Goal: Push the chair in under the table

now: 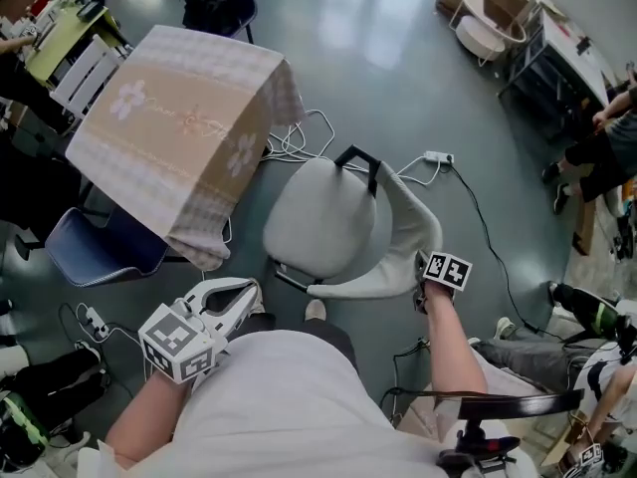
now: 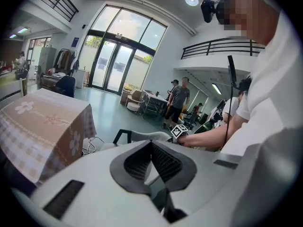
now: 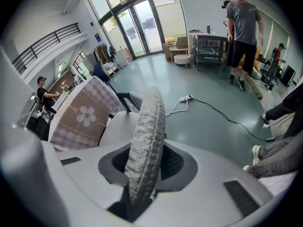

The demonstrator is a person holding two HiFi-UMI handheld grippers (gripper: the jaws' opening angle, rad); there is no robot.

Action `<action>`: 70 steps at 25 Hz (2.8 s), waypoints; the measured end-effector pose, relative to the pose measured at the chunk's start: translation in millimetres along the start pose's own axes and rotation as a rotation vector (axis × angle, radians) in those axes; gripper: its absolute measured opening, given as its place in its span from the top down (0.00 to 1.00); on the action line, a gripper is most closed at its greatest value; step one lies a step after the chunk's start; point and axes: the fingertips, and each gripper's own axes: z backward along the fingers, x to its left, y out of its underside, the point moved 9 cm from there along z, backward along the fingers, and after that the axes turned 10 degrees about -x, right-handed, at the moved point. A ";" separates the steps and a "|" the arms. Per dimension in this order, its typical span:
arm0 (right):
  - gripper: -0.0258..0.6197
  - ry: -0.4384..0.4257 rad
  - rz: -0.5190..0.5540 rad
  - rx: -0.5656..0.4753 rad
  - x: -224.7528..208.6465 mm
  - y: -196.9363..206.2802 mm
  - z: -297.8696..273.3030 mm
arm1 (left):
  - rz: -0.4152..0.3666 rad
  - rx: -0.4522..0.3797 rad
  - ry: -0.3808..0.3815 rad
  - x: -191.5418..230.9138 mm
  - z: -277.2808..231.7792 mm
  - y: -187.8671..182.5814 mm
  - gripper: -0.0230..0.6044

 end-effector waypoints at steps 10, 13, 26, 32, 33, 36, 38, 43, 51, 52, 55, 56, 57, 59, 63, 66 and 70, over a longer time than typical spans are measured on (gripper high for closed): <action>0.82 0.081 -0.086 -0.032 23.4 -7.8 7.3 | 0.011 0.017 0.052 35.9 10.6 -3.3 0.95; 0.82 0.089 -0.091 -0.050 36.8 -12.3 7.4 | 0.018 0.016 0.061 44.8 13.8 -1.8 0.95; 0.83 0.099 -0.173 -0.026 80.2 -2.7 -30.0 | 0.030 0.011 0.079 98.5 34.5 2.9 0.95; 0.83 0.046 -0.201 -0.022 132.8 1.6 -47.3 | 0.042 0.007 0.060 114.3 50.3 -6.5 0.95; 0.83 0.039 -0.200 -0.021 142.6 0.5 -52.1 | 0.047 0.007 0.055 118.4 54.1 -5.3 0.95; 0.83 0.024 -0.193 -0.015 167.6 -5.1 -64.4 | 0.057 0.004 0.041 130.3 65.5 -3.5 0.95; 0.83 0.014 -0.187 -0.011 183.2 -9.6 -71.4 | 0.066 0.001 0.027 137.6 73.9 -3.3 0.95; 0.83 -0.019 -0.165 0.001 222.5 -20.1 -90.9 | 0.087 -0.006 -0.008 153.2 95.7 0.7 0.95; 0.83 -0.021 -0.140 0.001 268.7 -31.7 -111.1 | 0.108 -0.026 -0.057 172.2 131.2 8.3 0.95; 0.83 -0.018 -0.142 0.001 270.6 -30.8 -111.6 | 0.111 -0.028 -0.062 174.2 135.3 10.0 0.95; 0.83 -0.007 -0.153 -0.004 274.9 -26.2 -111.8 | 0.117 -0.032 -0.070 178.1 144.8 14.9 0.95; 0.83 -0.004 -0.155 -0.007 276.1 -25.3 -111.4 | 0.116 -0.033 -0.069 178.6 147.0 15.7 0.95; 0.83 0.000 -0.155 -0.011 277.3 -24.8 -110.9 | 0.115 -0.034 -0.066 179.2 149.0 15.8 0.95; 0.83 0.000 -0.147 -0.020 279.3 -24.8 -110.7 | 0.111 -0.035 -0.058 180.5 152.8 15.5 0.95; 0.81 -0.005 -0.077 -0.039 282.1 -25.2 -110.2 | 0.092 -0.035 -0.031 182.3 158.2 15.1 0.95; 0.74 0.040 0.033 -0.073 281.9 -25.7 -99.6 | 0.080 -0.036 -0.006 181.4 162.1 16.7 0.95; 0.69 0.051 0.118 -0.133 287.3 -26.2 -66.5 | 0.075 -0.042 0.026 181.4 166.6 21.1 0.95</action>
